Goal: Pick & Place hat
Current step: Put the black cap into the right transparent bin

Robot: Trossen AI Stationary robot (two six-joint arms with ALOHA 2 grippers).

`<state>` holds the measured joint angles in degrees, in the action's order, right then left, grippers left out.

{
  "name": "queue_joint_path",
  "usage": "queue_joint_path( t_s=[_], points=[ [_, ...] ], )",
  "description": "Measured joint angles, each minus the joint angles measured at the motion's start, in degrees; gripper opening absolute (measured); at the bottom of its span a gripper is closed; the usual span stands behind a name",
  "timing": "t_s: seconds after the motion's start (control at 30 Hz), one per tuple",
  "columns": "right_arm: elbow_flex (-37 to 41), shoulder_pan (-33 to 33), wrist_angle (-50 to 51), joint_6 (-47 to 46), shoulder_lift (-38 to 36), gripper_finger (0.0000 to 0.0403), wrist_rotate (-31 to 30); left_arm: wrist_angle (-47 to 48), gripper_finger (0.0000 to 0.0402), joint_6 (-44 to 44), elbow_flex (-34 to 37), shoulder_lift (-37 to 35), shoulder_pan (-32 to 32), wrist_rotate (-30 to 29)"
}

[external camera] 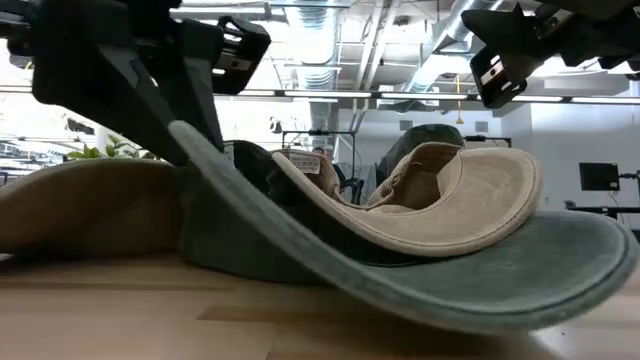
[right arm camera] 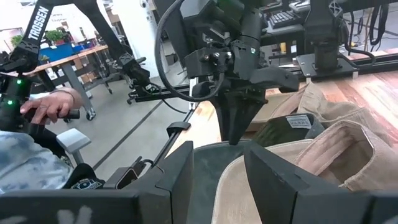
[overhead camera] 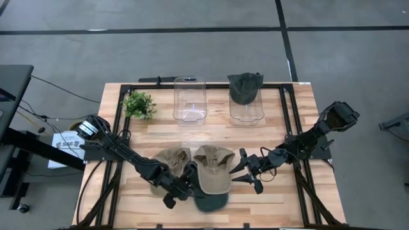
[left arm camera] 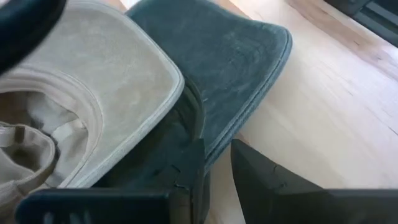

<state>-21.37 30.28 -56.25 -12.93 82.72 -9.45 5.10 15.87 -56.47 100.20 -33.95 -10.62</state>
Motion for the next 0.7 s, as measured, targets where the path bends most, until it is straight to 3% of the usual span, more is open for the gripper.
queue_joint_path(
  t_s=[0.1,0.27,0.5,0.7],
  points=[
    [0.00,0.00,0.02,0.02,0.00,0.0134,-0.01,-0.01,0.0068,-0.10,0.00,0.02,1.00,0.17],
    [0.00,0.00,0.01,0.41,0.00,0.0134,-0.02,-0.13,0.0011,-0.13,0.00,0.02,1.91,1.32],
    [0.00,0.00,-0.02,0.92,0.00,0.0134,-0.04,-1.02,0.0003,-0.28,0.01,-0.62,1.48,1.21],
    [-0.02,0.00,-0.53,0.98,0.00,0.0134,-0.16,-3.28,0.0003,-0.33,0.03,-6.52,0.32,-1.53]
  ],
)
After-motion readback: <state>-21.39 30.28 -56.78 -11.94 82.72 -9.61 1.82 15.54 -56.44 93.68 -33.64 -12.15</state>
